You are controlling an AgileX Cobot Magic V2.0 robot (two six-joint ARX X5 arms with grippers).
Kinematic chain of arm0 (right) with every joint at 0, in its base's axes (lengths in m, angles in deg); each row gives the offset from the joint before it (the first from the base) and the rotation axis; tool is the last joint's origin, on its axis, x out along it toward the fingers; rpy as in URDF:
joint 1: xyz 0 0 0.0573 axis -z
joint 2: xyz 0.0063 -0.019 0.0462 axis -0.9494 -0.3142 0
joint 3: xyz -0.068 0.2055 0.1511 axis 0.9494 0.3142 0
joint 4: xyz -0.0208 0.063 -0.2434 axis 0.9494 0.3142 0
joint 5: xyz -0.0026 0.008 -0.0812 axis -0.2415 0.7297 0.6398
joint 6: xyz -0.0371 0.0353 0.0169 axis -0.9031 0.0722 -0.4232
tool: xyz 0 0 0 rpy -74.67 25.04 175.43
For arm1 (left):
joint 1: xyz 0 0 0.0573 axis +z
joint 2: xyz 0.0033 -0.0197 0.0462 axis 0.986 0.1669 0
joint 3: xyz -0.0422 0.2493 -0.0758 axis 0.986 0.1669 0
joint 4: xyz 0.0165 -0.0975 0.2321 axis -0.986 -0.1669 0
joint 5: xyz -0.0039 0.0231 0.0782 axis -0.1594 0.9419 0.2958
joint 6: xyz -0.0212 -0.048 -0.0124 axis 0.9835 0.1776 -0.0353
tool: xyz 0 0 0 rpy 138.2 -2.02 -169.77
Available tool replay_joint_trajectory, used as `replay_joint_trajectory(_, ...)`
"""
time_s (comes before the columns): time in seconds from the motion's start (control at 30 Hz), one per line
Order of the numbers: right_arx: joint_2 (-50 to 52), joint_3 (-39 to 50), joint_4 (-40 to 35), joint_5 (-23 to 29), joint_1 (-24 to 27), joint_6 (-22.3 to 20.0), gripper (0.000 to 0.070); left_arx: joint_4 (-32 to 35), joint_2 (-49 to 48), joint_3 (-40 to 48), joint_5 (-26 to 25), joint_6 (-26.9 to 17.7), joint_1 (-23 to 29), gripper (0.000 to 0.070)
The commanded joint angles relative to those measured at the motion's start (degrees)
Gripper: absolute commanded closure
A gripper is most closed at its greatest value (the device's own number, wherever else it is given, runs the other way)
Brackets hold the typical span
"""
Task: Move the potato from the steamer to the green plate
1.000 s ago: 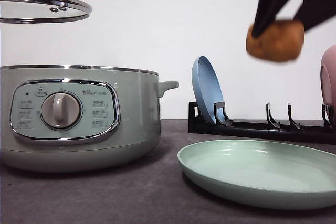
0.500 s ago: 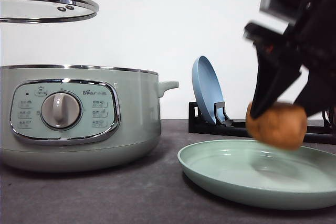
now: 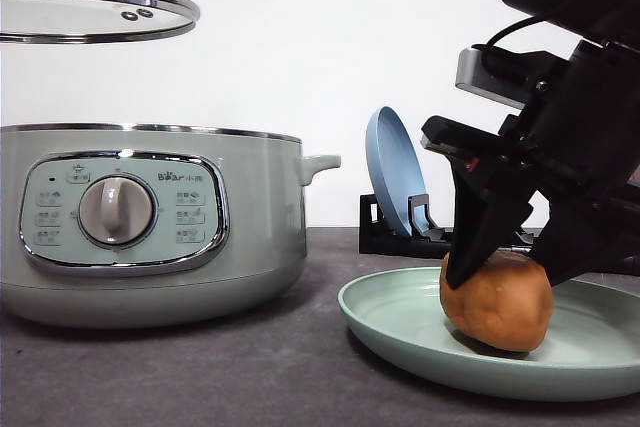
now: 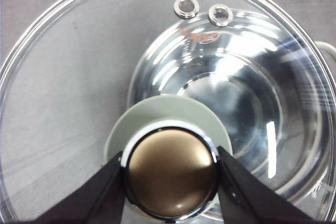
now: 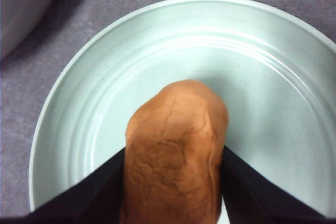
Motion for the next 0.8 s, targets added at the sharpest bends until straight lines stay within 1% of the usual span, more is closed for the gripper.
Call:
replay_joint_trajectory(0.0, -1.2, -0.2, 0.9, 0.5, -0.4, 0.7, 0.0340, 1.9, -0.1, -1.6, -0.2, -0.1, -0.6, 0.0699)
replay_joint_trajectory(0.03, -1.2, -0.2, 1.0, 0.4, -0.4, 0.7, 0.0300, 1.9, -0.1, -1.6, -0.2, -0.2, -0.9, 0.0699)
replay_joint_trajectory(0.07, -1.2, -0.2, 1.0, 0.4, -0.4, 0.7, 0.0280, 1.9, -0.1, -1.6, -0.2, -0.1, -1.2, 0.0699)
replay_joint_trajectory(0.17, -1.1, -0.2, 1.1, 0.3, -0.4, 0.7, 0.0270, 1.9, -0.1, -1.6, -0.2, -0.1, -1.9, 0.0700)
replay_joint_trajectory(0.2, -1.0, -0.2, 1.1, 0.3, -0.4, 0.7, 0.0254, 1.9, -0.1, -1.6, -0.2, -0.1, -2.2, 0.0699)
replay_joint_trajectory(0.33, 0.5, -0.5, 1.1, 0.3, -0.2, 0.5, 0.0120, 1.9, -0.1, -1.6, -0.2, -0.2, -3.2, 0.0700)
replay_joint_trajectory(0.47, 3.4, -1.7, 2.0, 1.2, -0.2, -0.6, 0.0108, 2.0, -0.1, -1.6, -0.2, -0.2, -4.1, 0.0700)
replay_joint_trajectory(0.63, 8.2, -5.3, 6.4, 3.9, -0.1, -3.0, 0.0107, 2.7, -0.1, -1.6, -0.2, -0.1, -5.6, 0.0700)
replay_joint_trajectory(0.77, 12.0, -9.1, 9.4, 4.7, 0.1, -5.3, 0.0107, 3.8, 0.2, -1.6, -0.2, -0.1, -7.1, 0.0700)
